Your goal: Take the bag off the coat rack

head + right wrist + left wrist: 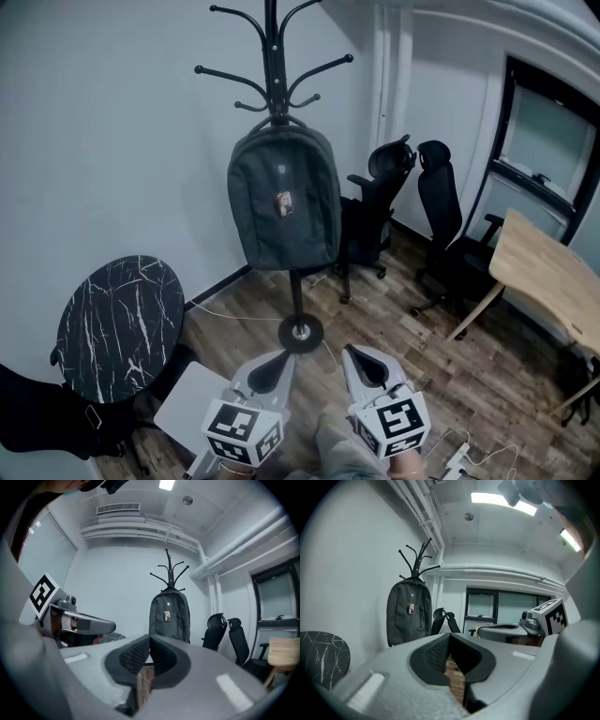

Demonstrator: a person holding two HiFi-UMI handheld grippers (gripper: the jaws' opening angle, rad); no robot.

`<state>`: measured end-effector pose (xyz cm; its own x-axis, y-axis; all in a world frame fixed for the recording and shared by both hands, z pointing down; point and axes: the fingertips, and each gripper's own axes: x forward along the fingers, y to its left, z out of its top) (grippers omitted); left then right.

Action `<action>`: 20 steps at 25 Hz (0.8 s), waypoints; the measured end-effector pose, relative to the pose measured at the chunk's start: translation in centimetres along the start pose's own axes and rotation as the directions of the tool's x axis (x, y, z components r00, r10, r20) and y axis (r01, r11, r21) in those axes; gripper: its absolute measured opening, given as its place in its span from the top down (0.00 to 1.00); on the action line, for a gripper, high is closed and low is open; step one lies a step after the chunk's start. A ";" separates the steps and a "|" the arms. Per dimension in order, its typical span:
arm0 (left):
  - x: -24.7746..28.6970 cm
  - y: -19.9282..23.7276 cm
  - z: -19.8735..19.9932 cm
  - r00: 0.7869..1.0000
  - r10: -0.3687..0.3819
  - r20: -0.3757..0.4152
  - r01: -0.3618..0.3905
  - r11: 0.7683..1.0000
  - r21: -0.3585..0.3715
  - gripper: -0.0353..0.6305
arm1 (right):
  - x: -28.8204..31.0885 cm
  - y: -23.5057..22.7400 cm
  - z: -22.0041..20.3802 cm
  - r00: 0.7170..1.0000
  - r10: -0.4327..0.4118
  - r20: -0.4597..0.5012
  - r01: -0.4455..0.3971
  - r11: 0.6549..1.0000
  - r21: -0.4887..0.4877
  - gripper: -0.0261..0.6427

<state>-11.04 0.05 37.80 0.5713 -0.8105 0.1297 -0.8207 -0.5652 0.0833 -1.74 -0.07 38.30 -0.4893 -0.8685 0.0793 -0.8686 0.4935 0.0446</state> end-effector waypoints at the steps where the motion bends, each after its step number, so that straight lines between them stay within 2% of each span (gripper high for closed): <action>1: 0.3 0.3 0.1 1.000 0.001 0.001 -0.001 1.000 0.002 0.93 | 0.4 -0.2 0.0 1.000 0.000 0.002 0.000 1.000 -0.004 0.96; 5: 2.0 1.6 0.6 1.000 0.016 0.005 -0.016 1.000 0.006 0.93 | 2.3 -1.3 0.2 1.000 0.008 0.013 -0.008 1.000 -0.001 0.96; 9: 3.9 3.2 0.8 0.999 0.049 -0.002 -0.049 0.999 0.013 0.93 | 4.1 -2.8 0.1 1.000 0.008 -0.028 -0.007 1.000 0.016 0.96; 12: 5.3 4.2 1.2 0.998 0.068 0.000 -0.068 0.998 0.005 0.93 | 5.5 -4.0 0.1 1.000 0.022 0.007 -0.022 1.000 0.019 0.96; 20: 9.1 7.0 2.6 0.993 0.121 0.014 -0.121 0.993 -0.002 0.93 | 8.9 -7.6 0.8 1.000 0.024 0.014 -0.024 1.000 -0.001 0.96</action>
<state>-11.54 -11.67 37.03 0.4680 -0.8748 0.1253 -0.8837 -0.4629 0.0694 0.46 -11.59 37.88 -0.5111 -0.8569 0.0666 -0.8565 0.5143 0.0437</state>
